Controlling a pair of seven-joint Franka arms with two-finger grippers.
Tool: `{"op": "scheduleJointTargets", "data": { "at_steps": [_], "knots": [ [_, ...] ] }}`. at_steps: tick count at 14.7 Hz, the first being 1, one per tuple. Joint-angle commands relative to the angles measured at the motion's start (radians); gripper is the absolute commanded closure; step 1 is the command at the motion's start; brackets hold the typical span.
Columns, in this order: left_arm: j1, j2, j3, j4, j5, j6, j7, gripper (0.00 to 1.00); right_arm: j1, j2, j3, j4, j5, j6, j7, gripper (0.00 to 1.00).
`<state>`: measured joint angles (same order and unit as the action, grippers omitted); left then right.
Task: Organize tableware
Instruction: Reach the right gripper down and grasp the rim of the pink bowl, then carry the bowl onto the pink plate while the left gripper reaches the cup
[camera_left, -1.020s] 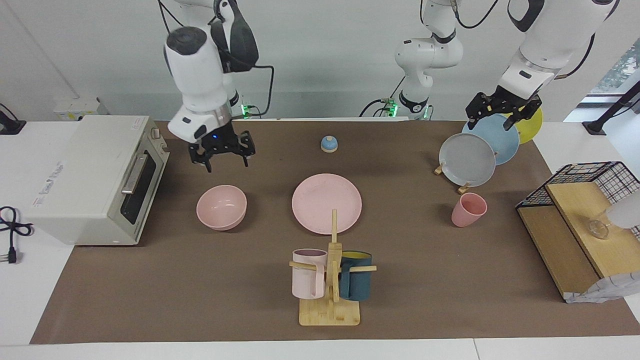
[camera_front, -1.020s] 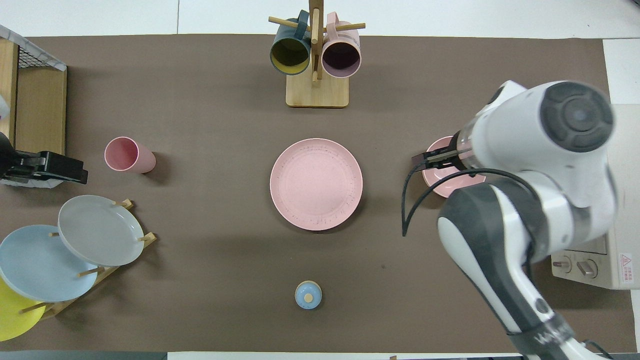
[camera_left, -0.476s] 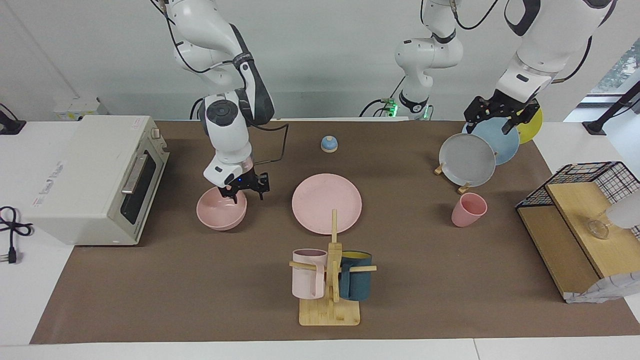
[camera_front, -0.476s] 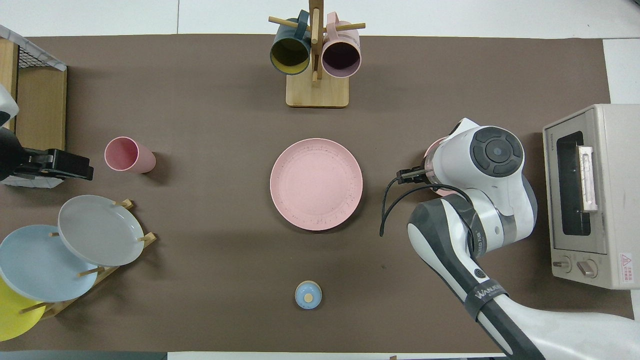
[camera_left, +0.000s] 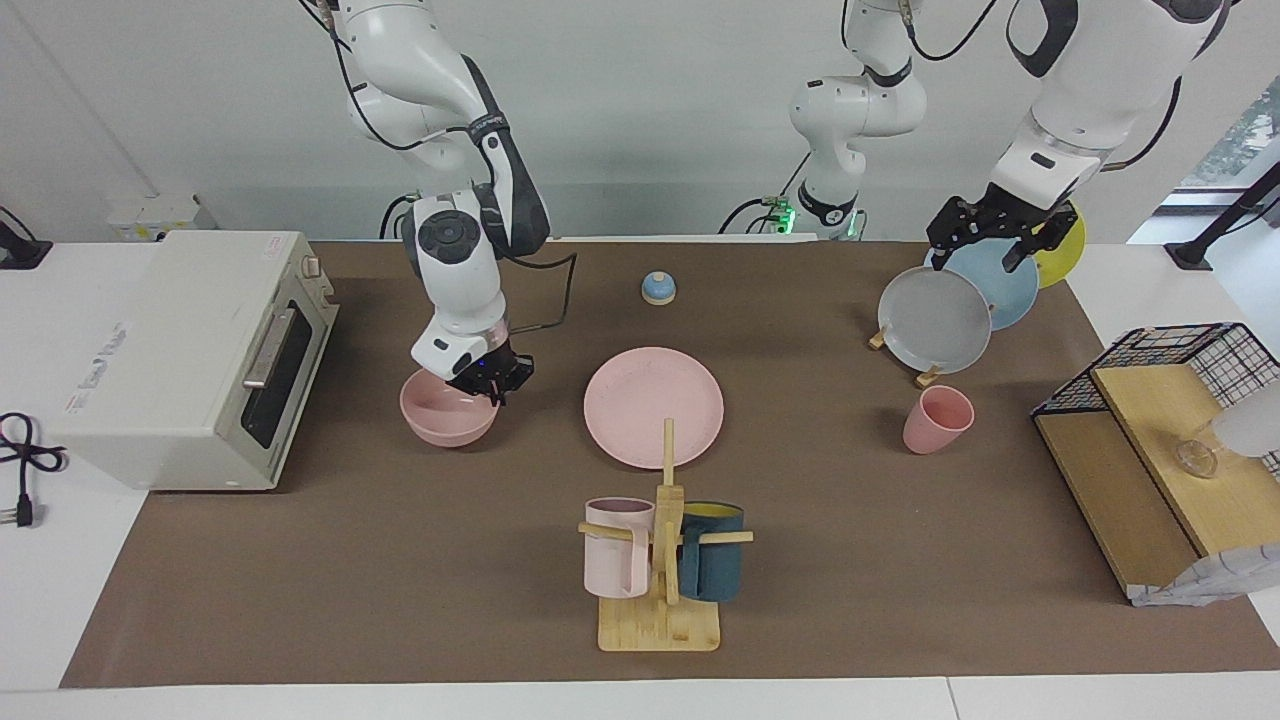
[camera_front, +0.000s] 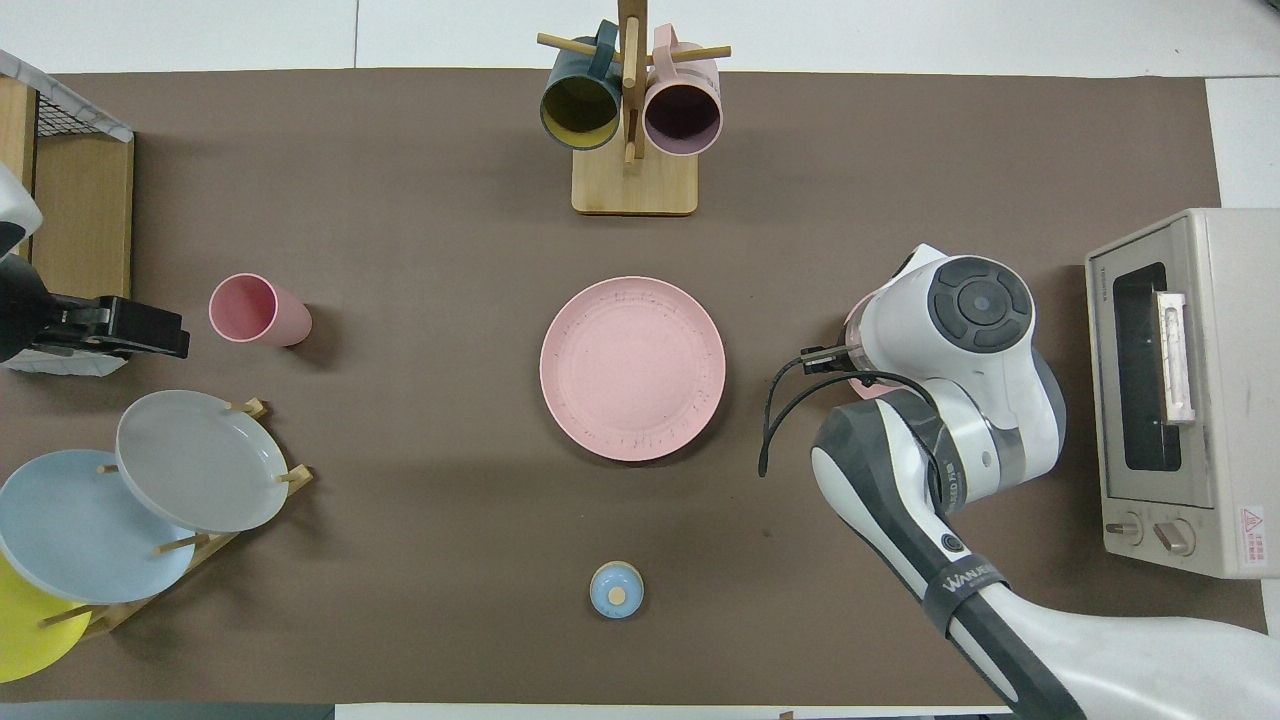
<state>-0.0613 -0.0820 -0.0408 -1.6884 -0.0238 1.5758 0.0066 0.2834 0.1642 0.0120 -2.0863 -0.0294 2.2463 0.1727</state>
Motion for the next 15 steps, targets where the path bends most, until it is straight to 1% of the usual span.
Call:
{"op": "scheduleJointTargets", "data": {
  "at_steps": [1, 2, 3, 4, 5, 6, 7, 8, 9, 11, 13, 14, 15],
  "knots": [
    [-0.011, -0.028, 0.003, -0.039, 0.018, 0.027, -0.033, 0.00, 0.045, 0.043, 0.000, 0.127, -0.003, -0.126, 0.019, 1.00],
    [-0.011, -0.027, 0.002, -0.037, 0.018, 0.030, -0.036, 0.00, 0.080, 0.057, 0.000, 0.188, -0.003, -0.179, 0.045, 1.00],
    [-0.009, -0.025, 0.002, -0.037, 0.016, 0.035, -0.036, 0.00, 0.117, 0.089, 0.000, 0.274, -0.004, -0.256, 0.104, 1.00],
    [-0.009, -0.022, 0.002, -0.036, 0.015, 0.039, -0.036, 0.00, 0.156, 0.148, 0.000, 0.404, -0.006, -0.354, 0.178, 1.00],
    [-0.008, -0.018, 0.004, -0.034, 0.013, 0.047, -0.036, 0.00, 0.211, 0.225, 0.000, 0.551, -0.009, -0.451, 0.262, 1.00],
    [-0.003, -0.010, 0.004, -0.033, 0.010, 0.059, -0.037, 0.00, 0.276, 0.300, -0.001, 0.669, -0.026, -0.517, 0.342, 1.00],
    [0.000, 0.011, 0.004, -0.028, 0.010, 0.070, -0.037, 0.00, 0.328, 0.364, 0.000, 0.757, -0.041, -0.533, 0.416, 1.00],
    [0.000, 0.043, 0.004, -0.022, 0.008, 0.082, -0.040, 0.00, 0.353, 0.395, 0.000, 0.782, -0.043, -0.509, 0.471, 1.00],
    [0.001, 0.071, 0.004, -0.020, 0.008, 0.113, -0.045, 0.00, 0.384, 0.409, 0.000, 0.782, -0.037, -0.452, 0.525, 1.00],
    [0.005, 0.151, 0.004, -0.016, -0.001, 0.173, -0.046, 0.00, 0.399, 0.414, 0.000, 0.776, -0.026, -0.372, 0.594, 1.00],
    [0.005, 0.243, 0.006, 0.002, -0.013, 0.240, -0.068, 0.00, 0.424, 0.413, 0.000, 0.747, -0.024, -0.338, 0.603, 1.00],
    [0.006, 0.275, 0.006, 0.000, -0.013, 0.277, -0.072, 0.00, 0.431, 0.411, 0.000, 0.727, -0.023, -0.305, 0.619, 1.00],
    [0.006, 0.292, 0.006, -0.011, -0.013, 0.305, -0.073, 0.00, 0.433, 0.403, 0.000, 0.692, -0.024, -0.289, 0.628, 1.00]
  ]
}}
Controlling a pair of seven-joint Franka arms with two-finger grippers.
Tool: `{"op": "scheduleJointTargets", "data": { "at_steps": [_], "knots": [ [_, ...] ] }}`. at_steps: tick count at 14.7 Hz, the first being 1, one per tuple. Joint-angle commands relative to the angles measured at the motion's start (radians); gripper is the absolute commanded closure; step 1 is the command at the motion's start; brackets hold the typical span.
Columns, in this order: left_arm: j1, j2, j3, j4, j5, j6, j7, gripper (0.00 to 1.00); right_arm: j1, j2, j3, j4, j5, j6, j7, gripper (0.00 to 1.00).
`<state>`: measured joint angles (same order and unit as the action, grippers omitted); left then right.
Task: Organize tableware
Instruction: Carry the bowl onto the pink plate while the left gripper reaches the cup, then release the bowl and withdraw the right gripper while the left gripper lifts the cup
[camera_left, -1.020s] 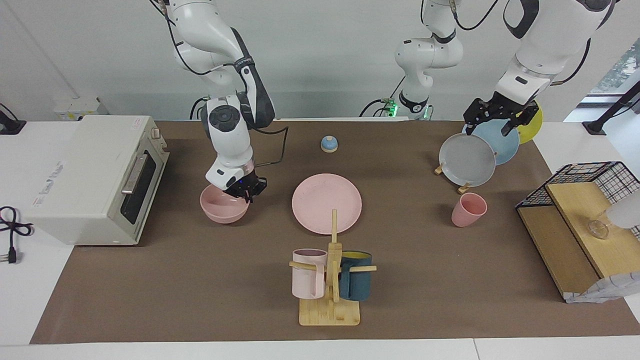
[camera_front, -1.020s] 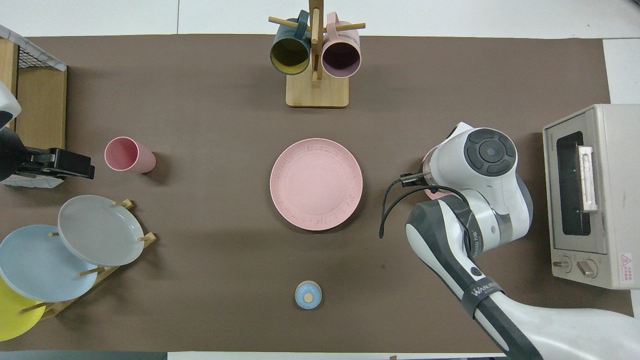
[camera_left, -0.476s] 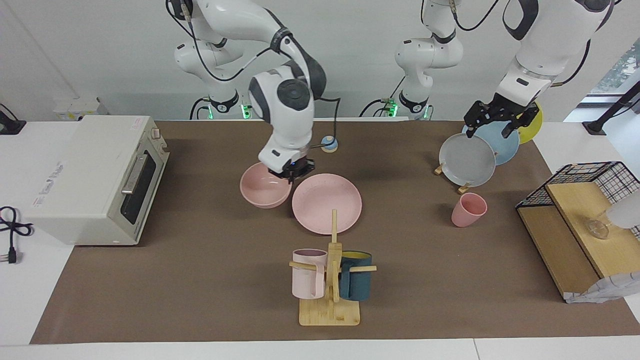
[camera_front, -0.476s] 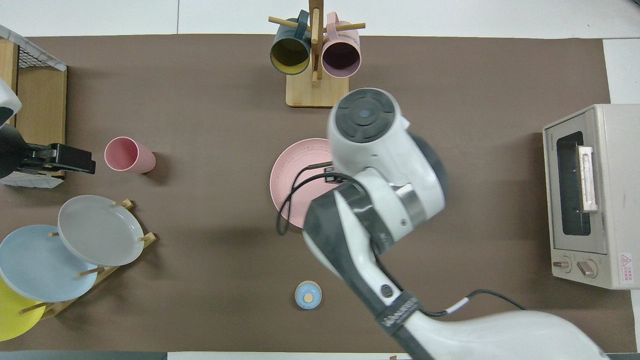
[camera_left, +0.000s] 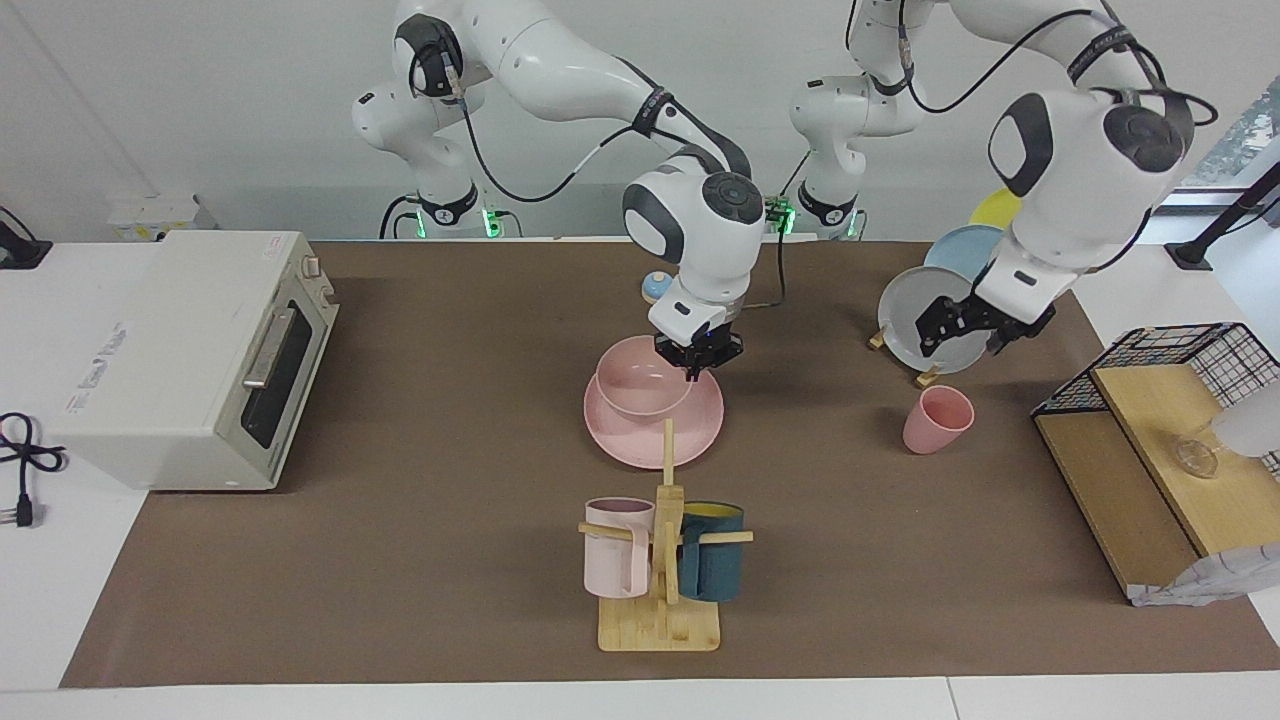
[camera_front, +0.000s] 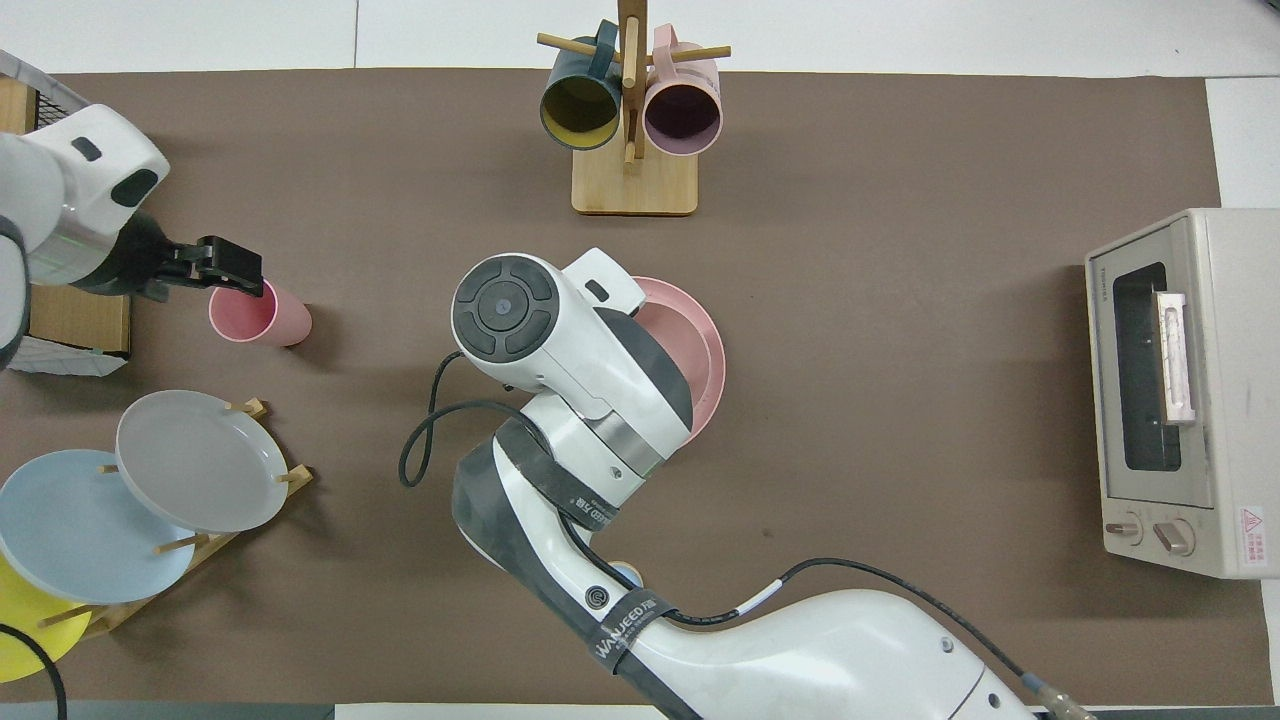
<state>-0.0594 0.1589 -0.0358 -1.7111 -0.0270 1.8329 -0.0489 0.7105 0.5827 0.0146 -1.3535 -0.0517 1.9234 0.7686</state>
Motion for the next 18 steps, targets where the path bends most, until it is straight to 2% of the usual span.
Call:
{"op": "scheduleJointTargets", "data": {
  "at_steps": [1, 4, 7, 9, 11, 13, 14, 16, 18],
  "knots": [
    [0.004, 0.063, 0.002, 0.002, -0.010, 0.070, -0.019, 0.00, 0.004, -0.018, -0.001, -0.050, -0.004, 0.042, 0.034, 1.00],
    [0.006, 0.079, 0.004, -0.031, -0.008, 0.129, -0.019, 0.00, 0.006, -0.024, 0.004, -0.084, 0.001, 0.095, 0.046, 1.00],
    [-0.002, 0.093, 0.004, -0.051, -0.007, 0.150, -0.038, 0.00, 0.003, -0.034, 0.005, -0.096, 0.001, 0.094, 0.046, 1.00],
    [-0.002, 0.093, 0.004, -0.082, -0.007, 0.198, -0.040, 0.00, -0.005, -0.034, 0.005, -0.079, 0.033, 0.086, 0.047, 0.53],
    [-0.002, 0.091, 0.004, -0.107, -0.008, 0.219, -0.045, 0.00, -0.022, -0.031, 0.004, -0.047, 0.043, 0.069, 0.046, 0.40],
    [-0.002, 0.093, 0.004, -0.119, -0.008, 0.226, -0.060, 0.00, -0.042, -0.030, -0.004, 0.009, 0.036, -0.024, 0.012, 0.24],
    [-0.002, 0.090, 0.004, -0.137, -0.007, 0.245, -0.068, 0.00, -0.080, -0.050, -0.004, 0.042, 0.039, -0.067, -0.027, 0.16],
    [-0.003, 0.085, 0.004, -0.166, -0.008, 0.284, -0.068, 0.03, -0.178, -0.139, 0.001, 0.028, 0.053, -0.153, -0.154, 0.00],
    [-0.004, 0.087, 0.004, -0.171, -0.007, 0.290, -0.068, 0.12, -0.308, -0.223, 0.001, 0.020, 0.053, -0.292, -0.376, 0.00]
  ]
}}
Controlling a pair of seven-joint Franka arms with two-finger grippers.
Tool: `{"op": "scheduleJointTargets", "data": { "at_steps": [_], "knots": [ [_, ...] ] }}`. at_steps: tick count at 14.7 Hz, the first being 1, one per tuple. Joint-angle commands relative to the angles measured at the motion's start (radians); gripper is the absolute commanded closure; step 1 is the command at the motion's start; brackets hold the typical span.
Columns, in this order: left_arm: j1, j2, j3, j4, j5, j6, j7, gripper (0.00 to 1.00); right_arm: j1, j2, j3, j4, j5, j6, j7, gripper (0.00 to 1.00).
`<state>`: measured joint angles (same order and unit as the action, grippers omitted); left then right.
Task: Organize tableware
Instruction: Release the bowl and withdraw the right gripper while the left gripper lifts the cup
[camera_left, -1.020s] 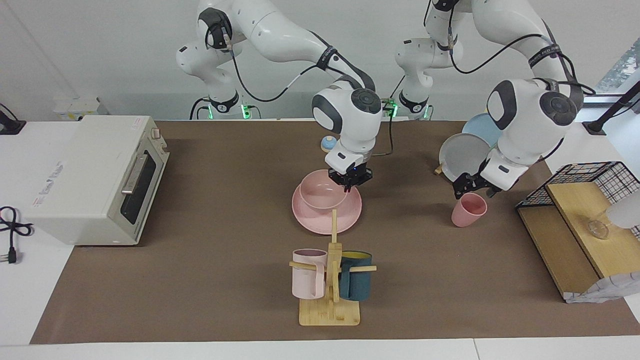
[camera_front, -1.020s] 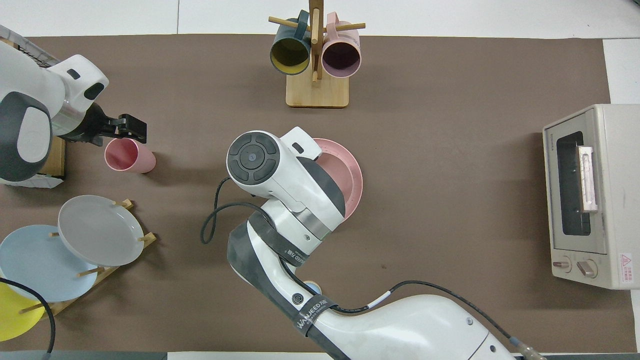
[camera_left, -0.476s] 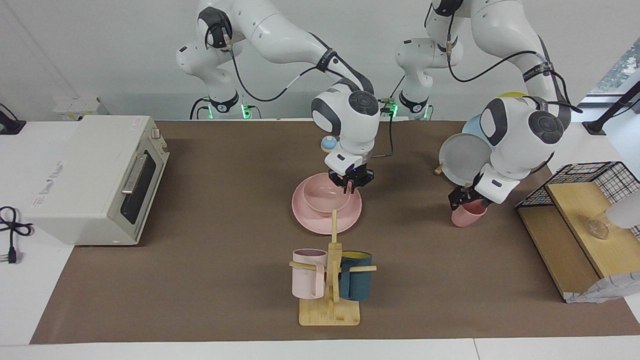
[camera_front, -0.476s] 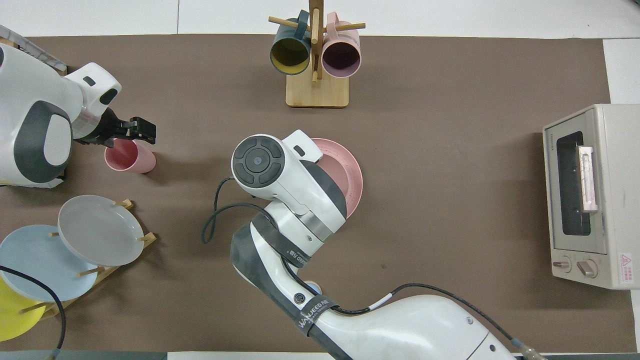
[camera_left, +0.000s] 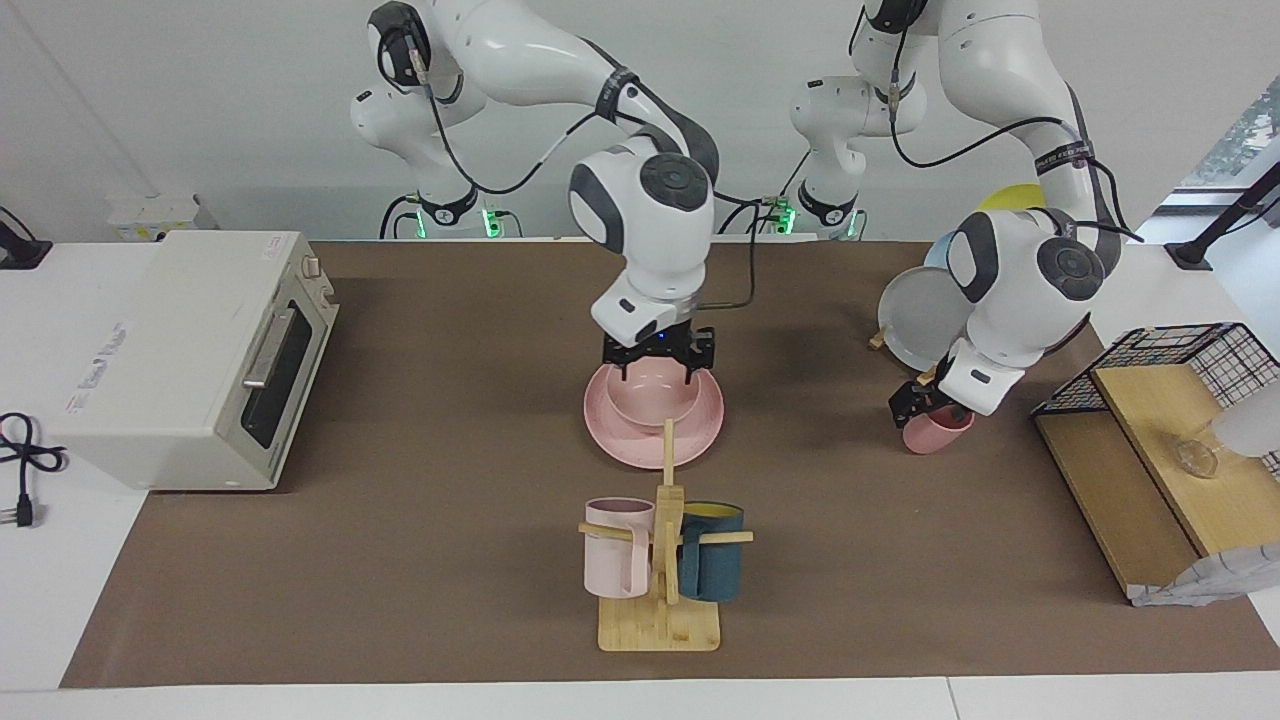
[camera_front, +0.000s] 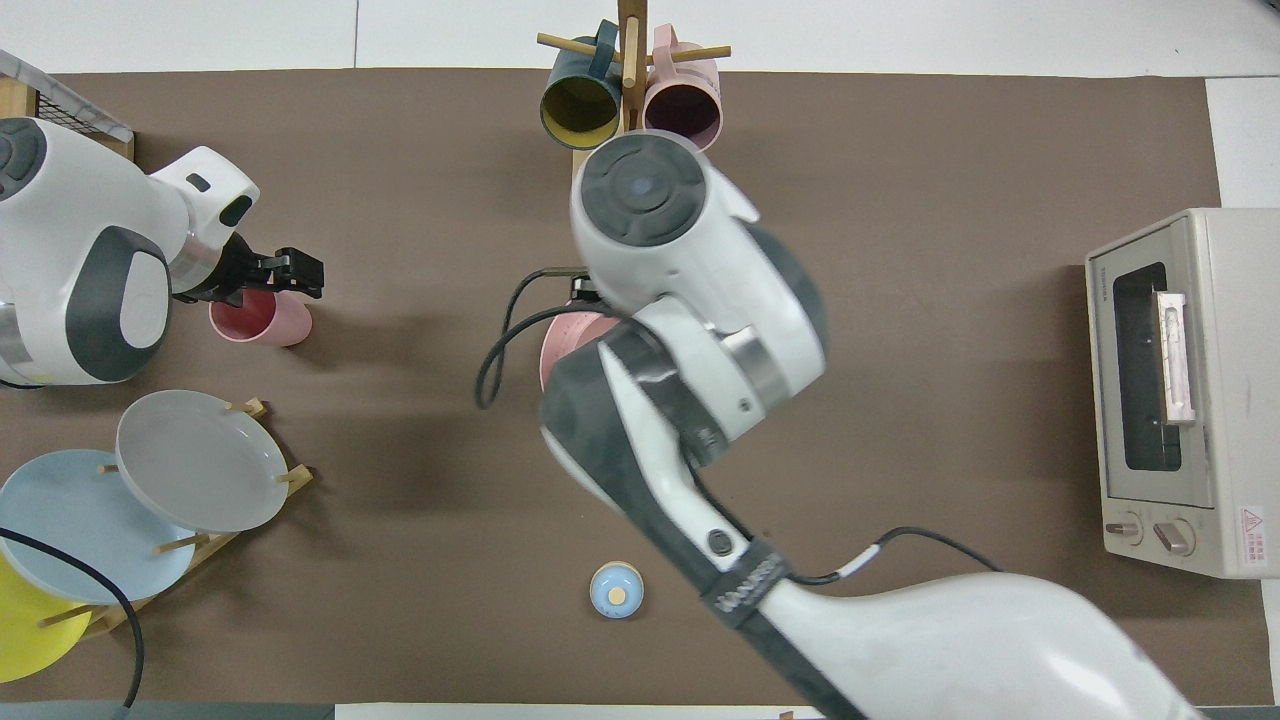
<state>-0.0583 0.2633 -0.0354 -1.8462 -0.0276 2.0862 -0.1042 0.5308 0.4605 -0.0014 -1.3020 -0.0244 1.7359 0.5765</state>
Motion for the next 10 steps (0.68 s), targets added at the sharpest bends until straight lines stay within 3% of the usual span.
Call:
{"op": "scheduleJointTargets", "data": {
  "at_steps": [1, 2, 3, 6, 8, 10],
  "knots": [
    [-0.003, -0.016, 0.003, -0.037, -0.006, 0.037, -0.009, 0.26, -0.196, -0.143, 0.017, -0.031, 0.026, -0.167, -0.279, 0.00],
    [-0.002, -0.016, 0.003, -0.038, -0.006, 0.035, -0.003, 0.59, -0.268, -0.179, 0.018, -0.031, 0.029, -0.224, -0.370, 0.00],
    [0.000, -0.018, 0.003, -0.038, -0.005, 0.034, 0.001, 0.99, -0.323, -0.215, 0.018, -0.033, 0.029, -0.267, -0.456, 0.00],
    [0.003, -0.015, 0.005, -0.033, -0.002, 0.041, 0.038, 1.00, -0.345, -0.314, -0.017, -0.054, 0.009, -0.320, -0.546, 0.00],
    [0.003, -0.012, 0.005, -0.019, 0.001, 0.031, 0.037, 1.00, -0.373, -0.418, -0.019, -0.193, -0.002, -0.315, -0.560, 0.00],
    [-0.009, -0.012, 0.003, 0.066, -0.002, -0.061, 0.015, 1.00, -0.437, -0.459, -0.019, -0.282, 0.000, -0.282, -0.625, 0.00]
  ]
}}
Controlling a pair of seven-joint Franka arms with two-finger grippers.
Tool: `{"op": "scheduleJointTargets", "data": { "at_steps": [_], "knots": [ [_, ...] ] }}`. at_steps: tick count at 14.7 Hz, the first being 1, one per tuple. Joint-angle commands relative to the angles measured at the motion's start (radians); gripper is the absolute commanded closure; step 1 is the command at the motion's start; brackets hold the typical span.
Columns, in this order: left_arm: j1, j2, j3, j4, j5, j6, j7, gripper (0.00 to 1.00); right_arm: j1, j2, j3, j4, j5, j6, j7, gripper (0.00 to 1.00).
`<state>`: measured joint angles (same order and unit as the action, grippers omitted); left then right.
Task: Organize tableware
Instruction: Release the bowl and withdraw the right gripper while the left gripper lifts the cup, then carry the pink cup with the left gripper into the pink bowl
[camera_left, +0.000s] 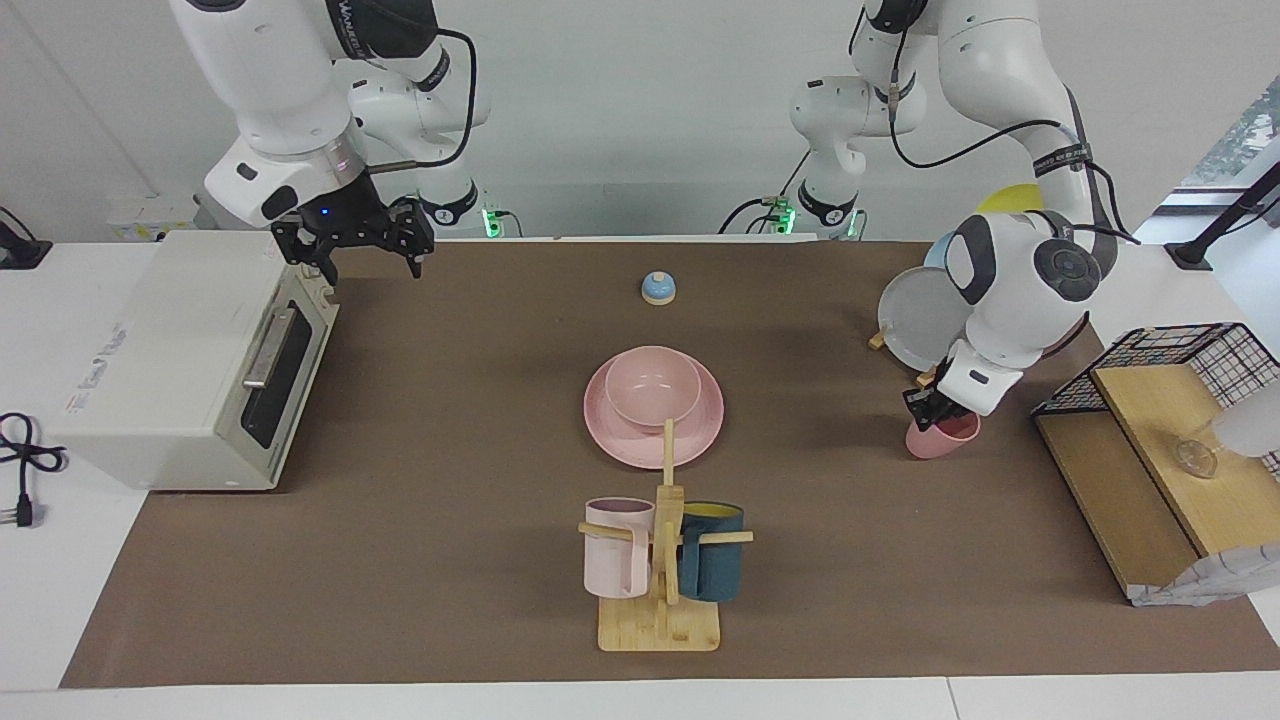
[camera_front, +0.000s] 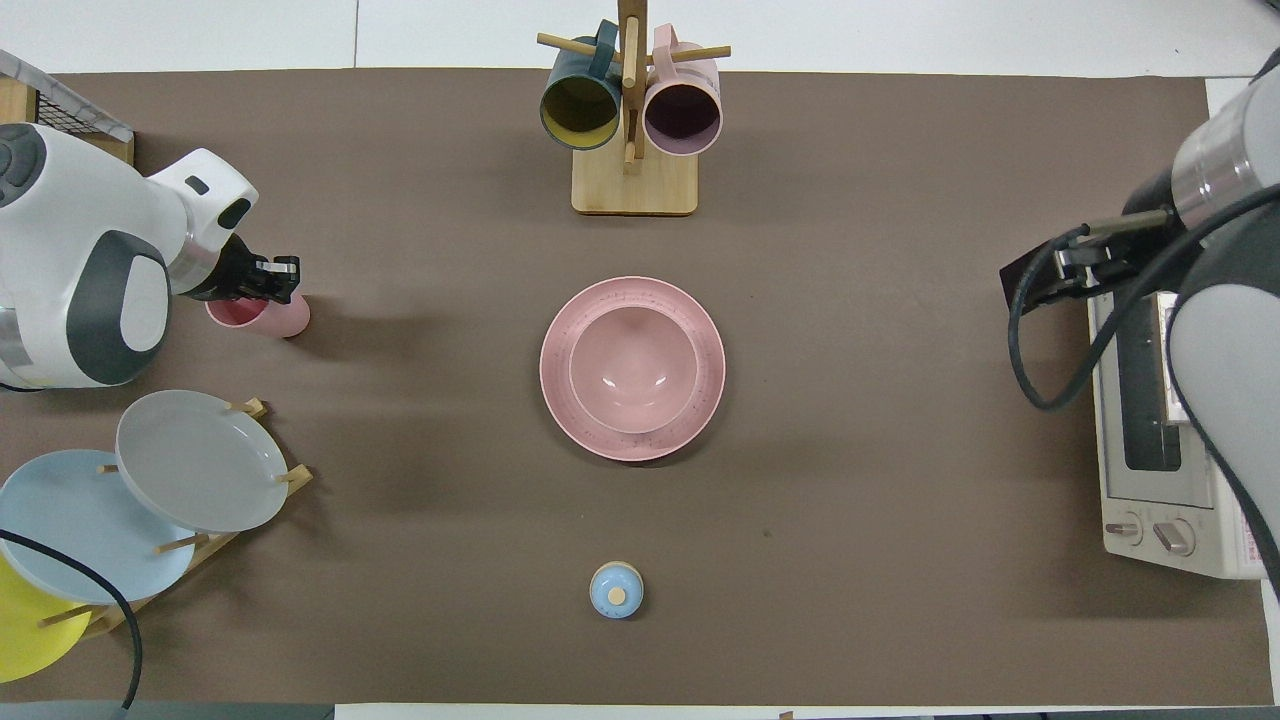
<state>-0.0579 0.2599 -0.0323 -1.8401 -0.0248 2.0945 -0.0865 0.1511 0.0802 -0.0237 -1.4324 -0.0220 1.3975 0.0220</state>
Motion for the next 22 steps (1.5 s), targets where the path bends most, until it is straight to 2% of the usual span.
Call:
{"op": "scheduleJointTargets", "data": {
  "at_steps": [1, 4, 5, 8, 12, 15, 17, 22],
  "knots": [
    [-0.026, -0.005, -0.001, 0.159, -0.007, -0.176, -0.051, 1.00, -0.058, -0.080, -0.004, -0.164, -0.003, 0.084, -0.085, 0.00],
    [-0.159, 0.039, -0.004, 0.405, -0.027, -0.435, -0.339, 1.00, -0.036, -0.128, -0.036, -0.244, -0.001, 0.061, -0.083, 0.00],
    [-0.209, 0.056, -0.004, 0.468, -0.047, -0.482, -0.427, 1.00, -0.042, -0.131, -0.039, -0.256, 0.000, 0.069, -0.086, 0.00],
    [-0.362, 0.097, -0.004, 0.574, -0.072, -0.478, -0.744, 1.00, -0.050, -0.123, -0.048, -0.235, -0.006, 0.077, -0.082, 0.00],
    [-0.534, 0.116, -0.004, 0.543, -0.072, -0.348, -0.866, 1.00, -0.064, -0.125, -0.048, -0.217, -0.004, 0.074, -0.077, 0.00],
    [-0.620, 0.122, -0.003, 0.426, -0.061, -0.225, -0.881, 1.00, -0.082, -0.129, -0.050, -0.218, -0.003, 0.075, -0.079, 0.00],
    [-0.642, 0.142, -0.001, 0.392, -0.061, -0.192, -0.886, 1.00, -0.082, -0.129, -0.048, -0.218, -0.001, 0.080, -0.079, 0.00],
    [-0.671, 0.203, -0.003, 0.389, -0.020, -0.179, -0.917, 1.00, -0.079, -0.126, -0.048, -0.218, 0.013, 0.118, -0.086, 0.00]
  ]
}}
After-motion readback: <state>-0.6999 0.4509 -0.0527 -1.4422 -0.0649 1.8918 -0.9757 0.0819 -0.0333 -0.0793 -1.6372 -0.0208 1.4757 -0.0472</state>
